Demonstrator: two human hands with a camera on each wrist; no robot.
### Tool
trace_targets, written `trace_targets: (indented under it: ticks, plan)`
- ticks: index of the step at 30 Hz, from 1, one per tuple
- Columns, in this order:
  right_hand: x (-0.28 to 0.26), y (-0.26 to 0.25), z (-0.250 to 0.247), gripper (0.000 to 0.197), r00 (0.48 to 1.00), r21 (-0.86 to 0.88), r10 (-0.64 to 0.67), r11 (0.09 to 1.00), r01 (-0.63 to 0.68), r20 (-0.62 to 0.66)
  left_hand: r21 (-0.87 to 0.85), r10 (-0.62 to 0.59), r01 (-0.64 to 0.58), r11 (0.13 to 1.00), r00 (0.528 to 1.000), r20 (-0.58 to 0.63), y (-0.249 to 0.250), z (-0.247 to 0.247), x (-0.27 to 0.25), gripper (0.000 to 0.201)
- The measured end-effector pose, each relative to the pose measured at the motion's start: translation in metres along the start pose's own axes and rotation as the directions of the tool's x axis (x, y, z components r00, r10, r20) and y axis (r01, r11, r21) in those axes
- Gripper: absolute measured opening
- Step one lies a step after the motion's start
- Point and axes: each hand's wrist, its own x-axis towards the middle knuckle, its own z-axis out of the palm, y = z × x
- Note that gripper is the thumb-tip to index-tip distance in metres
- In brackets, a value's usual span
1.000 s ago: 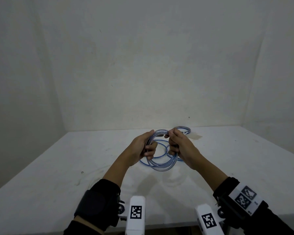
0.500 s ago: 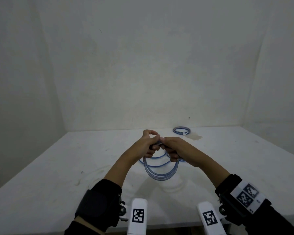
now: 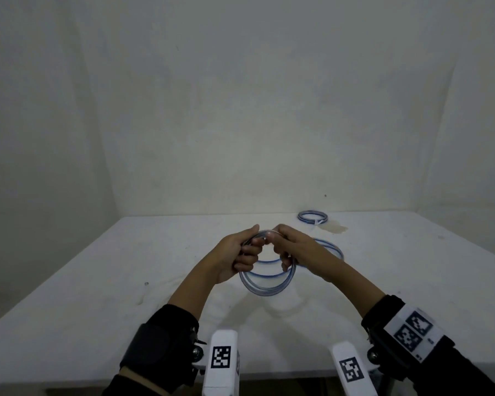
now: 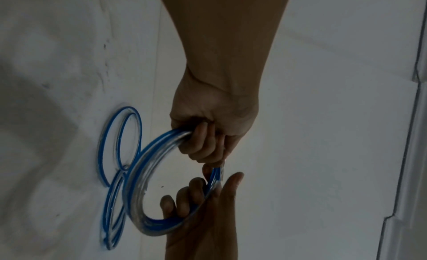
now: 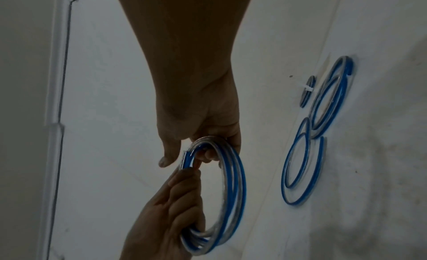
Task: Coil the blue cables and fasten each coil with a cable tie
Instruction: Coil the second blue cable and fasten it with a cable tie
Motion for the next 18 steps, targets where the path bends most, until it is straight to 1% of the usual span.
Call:
trace_targets:
  ticks: [2, 3, 4, 5, 7, 8, 10, 12, 14, 16, 18]
  plan:
    - [0.004, 0.0, 0.008, 0.021, 0.995, -0.143, -0.09, 0.986, 0.083, -0.048, -0.03, 0.012, -0.013, 0.999, 1.0, -0.021, 0.0, -0.004, -0.005, 0.042]
    - [0.006, 0.0, 0.013, 0.021, 0.986, -0.177, -0.146, 0.975, 0.131, -0.075, -0.05, 0.008, -0.01, 0.999, 0.999, -0.031, 0.0, -0.007, -0.008, 0.042]
    - [0.008, 0.0, 0.017, 0.025, 0.972, -0.2, -0.211, 0.962, 0.188, -0.104, -0.065, 0.001, -0.003, 0.998, 0.999, -0.039, -0.001, -0.011, -0.011, 0.042]
    - [0.009, 0.0, 0.02, 0.027, 0.948, -0.236, -0.291, 0.937, 0.256, -0.127, -0.066, -0.004, 0.0, 0.998, 0.999, -0.048, -0.001, -0.015, -0.014, 0.041]
    - [0.014, -0.003, 0.026, 0.016, 0.893, -0.31, -0.432, 0.873, 0.378, -0.127, -0.044, -0.004, 0.001, 0.999, 0.998, -0.062, -0.003, -0.023, -0.021, 0.041]
    - [0.017, -0.004, 0.03, 0.01, 0.878, -0.309, -0.462, 0.859, 0.409, -0.123, -0.037, -0.005, 0.002, 0.999, 0.998, -0.068, -0.003, -0.027, -0.026, 0.04]
    - [0.023, -0.004, 0.038, 0.008, 0.87, -0.328, -0.483, 0.842, 0.429, -0.101, -0.047, 0.0, -0.003, 0.999, 0.997, -0.083, -0.005, -0.034, -0.034, 0.039]
    - [0.03, -0.005, 0.048, 0.008, 0.881, -0.367, -0.47, 0.831, 0.419, -0.06, -0.052, 0.013, -0.019, 0.998, 0.993, -0.121, -0.007, -0.041, -0.042, 0.037]
    - [0.036, -0.007, 0.058, 0.007, 0.886, -0.37, -0.462, 0.829, 0.418, -0.035, -0.081, 0.014, -0.026, 0.996, 0.99, -0.143, -0.008, -0.05, -0.05, 0.035]
    - [0.041, -0.01, 0.069, 0.012, 0.884, -0.36, -0.468, 0.827, 0.431, -0.015, -0.159, 0.003, -0.021, 0.987, 0.993, -0.116, -0.008, -0.062, -0.057, 0.034]
    - [0.048, -0.015, 0.08, 0.013, 0.897, -0.331, -0.443, 0.845, 0.42, 0.007, -0.23, -0.023, 0.004, 0.973, 0.997, -0.078, -0.006, -0.075, -0.066, 0.034]
